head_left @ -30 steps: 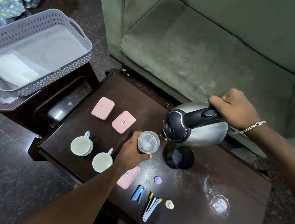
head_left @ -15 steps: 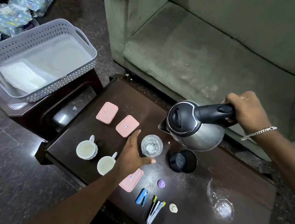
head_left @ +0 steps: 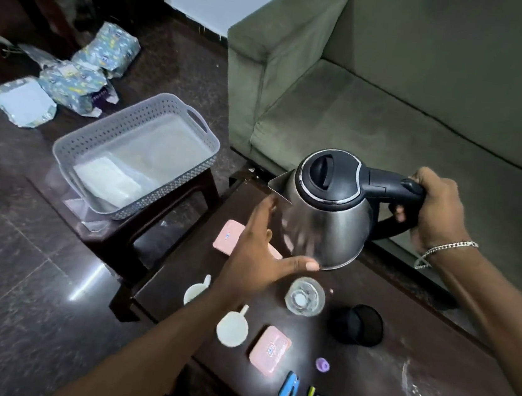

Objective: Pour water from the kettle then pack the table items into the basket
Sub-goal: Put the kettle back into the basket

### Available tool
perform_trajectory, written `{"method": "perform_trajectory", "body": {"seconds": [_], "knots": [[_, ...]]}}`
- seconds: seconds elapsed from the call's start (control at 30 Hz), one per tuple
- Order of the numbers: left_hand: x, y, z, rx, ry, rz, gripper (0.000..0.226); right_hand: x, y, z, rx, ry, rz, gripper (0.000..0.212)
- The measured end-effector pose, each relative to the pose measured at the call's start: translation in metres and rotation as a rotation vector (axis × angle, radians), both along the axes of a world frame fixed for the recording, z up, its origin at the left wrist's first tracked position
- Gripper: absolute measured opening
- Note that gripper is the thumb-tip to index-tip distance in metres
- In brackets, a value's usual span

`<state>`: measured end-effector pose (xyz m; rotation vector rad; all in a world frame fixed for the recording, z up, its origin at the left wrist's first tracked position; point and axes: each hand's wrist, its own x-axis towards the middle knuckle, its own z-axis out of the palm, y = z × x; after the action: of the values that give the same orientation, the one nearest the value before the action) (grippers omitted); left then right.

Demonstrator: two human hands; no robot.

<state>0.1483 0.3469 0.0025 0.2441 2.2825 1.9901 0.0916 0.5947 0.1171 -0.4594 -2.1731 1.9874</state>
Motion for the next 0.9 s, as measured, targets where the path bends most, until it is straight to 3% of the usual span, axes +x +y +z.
{"method": "perform_trajectory", "body": {"seconds": [0.47,0.9], "knots": [[-0.11,-0.186,0.077,0.062,0.048,0.043,0.099,-0.106,-0.189,0.021,-0.25,0.126,0.067,0.046],[-0.218,-0.293,0.029,0.037,-0.058,0.023,0.102,-0.209,-0.3,-0.063,-0.366,-0.079,0.034,0.035]]}}
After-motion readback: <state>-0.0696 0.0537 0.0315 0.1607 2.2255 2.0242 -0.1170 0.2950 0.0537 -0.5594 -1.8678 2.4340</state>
